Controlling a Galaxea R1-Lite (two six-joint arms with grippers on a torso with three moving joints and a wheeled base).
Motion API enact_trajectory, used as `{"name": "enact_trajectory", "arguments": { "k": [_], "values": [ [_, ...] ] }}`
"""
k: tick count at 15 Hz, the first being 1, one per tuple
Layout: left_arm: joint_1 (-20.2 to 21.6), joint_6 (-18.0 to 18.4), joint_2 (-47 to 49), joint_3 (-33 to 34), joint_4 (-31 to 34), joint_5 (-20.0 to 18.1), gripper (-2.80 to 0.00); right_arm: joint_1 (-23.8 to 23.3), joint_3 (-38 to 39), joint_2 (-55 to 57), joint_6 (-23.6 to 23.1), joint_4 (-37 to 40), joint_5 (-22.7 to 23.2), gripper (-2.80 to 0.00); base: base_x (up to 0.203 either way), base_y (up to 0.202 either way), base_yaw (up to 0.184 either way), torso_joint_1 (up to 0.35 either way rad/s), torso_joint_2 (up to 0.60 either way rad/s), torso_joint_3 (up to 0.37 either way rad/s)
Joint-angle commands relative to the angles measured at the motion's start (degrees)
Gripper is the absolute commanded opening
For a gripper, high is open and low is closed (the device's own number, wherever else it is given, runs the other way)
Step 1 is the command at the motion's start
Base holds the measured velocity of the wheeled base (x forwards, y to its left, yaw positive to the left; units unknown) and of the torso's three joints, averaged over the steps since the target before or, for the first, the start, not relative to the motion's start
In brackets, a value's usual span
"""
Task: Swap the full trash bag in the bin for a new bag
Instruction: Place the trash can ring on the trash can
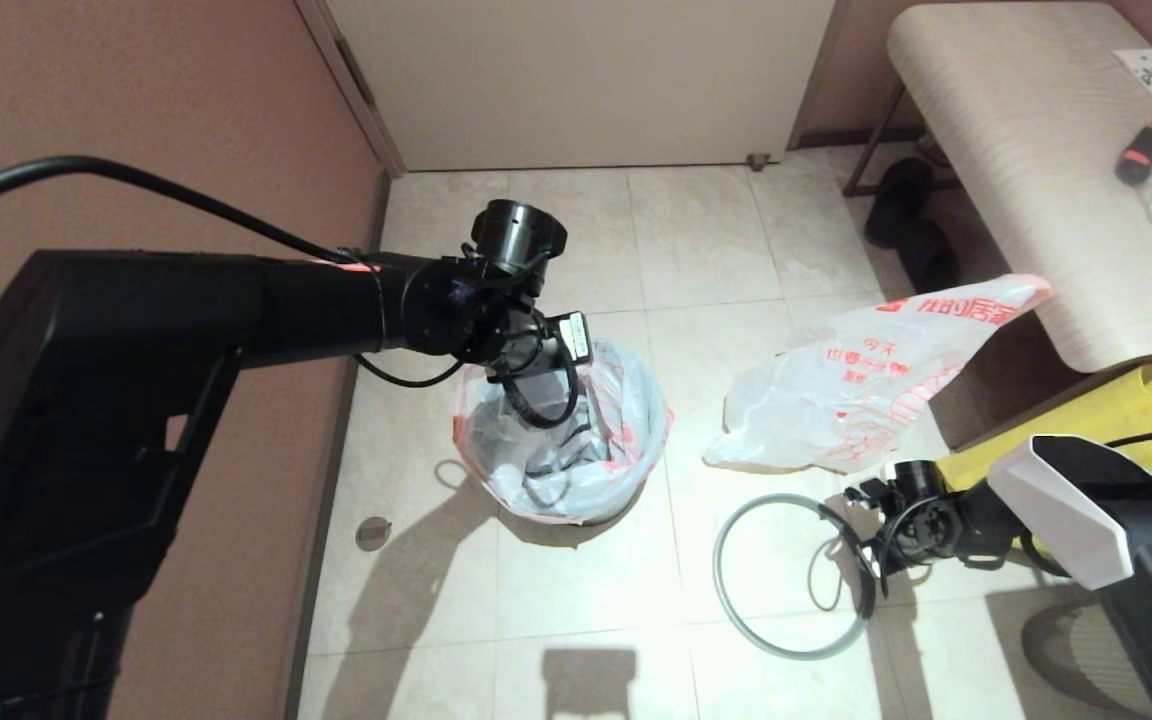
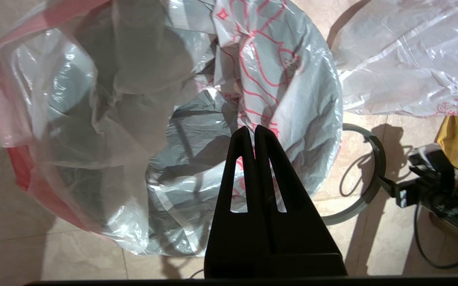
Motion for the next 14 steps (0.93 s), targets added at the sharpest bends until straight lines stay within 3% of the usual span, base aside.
{"name": "enact_trajectory", "arguments": {
  "k": [1, 8, 14],
  "values": [
    [-0.16, -0.16, 0.05, 0.01, 0.11, 0.02, -2.80, -0.03, -0.13, 1.41, -0.75, -0.05, -0.20, 0.00, 0.000, 0.000, 0.000, 0.000, 0.00, 0.000],
    [-1.25, -0.43, 0.28, 0.10, 0.20, 0.09, -2.80, -1.37, -0.28, 2.88, -7.06, 4.83, -3.64, 0.00, 0.000, 0.000, 0.000, 0.000, 0.00, 0.000],
    [-2.35, -0.43, 0.58, 0.10, 0.11, 1.23, -2.80, -1.50, -0.08, 3.21, -9.12, 6.77, -3.73, 0.00, 0.000, 0.000, 0.000, 0.000, 0.00, 0.000]
  ]
}}
